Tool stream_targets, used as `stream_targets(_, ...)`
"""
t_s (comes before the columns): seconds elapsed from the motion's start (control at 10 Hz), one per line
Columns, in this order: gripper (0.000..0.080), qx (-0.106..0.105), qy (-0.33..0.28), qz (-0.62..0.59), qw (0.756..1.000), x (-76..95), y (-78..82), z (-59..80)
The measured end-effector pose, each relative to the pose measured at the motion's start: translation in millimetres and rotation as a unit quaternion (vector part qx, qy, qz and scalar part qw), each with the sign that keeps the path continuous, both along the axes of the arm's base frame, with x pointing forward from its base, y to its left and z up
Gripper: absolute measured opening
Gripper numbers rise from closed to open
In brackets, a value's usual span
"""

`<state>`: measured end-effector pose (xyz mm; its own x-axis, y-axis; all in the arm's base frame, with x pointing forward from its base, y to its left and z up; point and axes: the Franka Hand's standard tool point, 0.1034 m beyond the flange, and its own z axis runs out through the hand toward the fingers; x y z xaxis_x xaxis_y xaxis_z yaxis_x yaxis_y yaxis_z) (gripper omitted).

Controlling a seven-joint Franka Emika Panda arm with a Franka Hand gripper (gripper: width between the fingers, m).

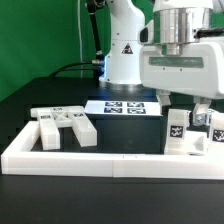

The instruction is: Assemble chair

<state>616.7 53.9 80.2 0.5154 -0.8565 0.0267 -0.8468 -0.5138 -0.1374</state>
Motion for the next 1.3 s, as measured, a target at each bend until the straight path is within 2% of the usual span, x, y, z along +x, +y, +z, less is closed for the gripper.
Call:
stream_targets(0.2,0.0649,-0.009,-0.008,0.087,0.996,0.8,2.3,5.7)
stream_targets(0.5,0.0649,-0.026,-0.013,0.199,0.980,0.7,0.7,5.0)
stream_targets(0.7,0.0649,-0.029,-0.015,0.232,0.972,-1.2,6.4,4.7)
stream_targets(1.3,0.0649,-0.035,-0.015,0.253,0.967,-10.5,1.3,2.8)
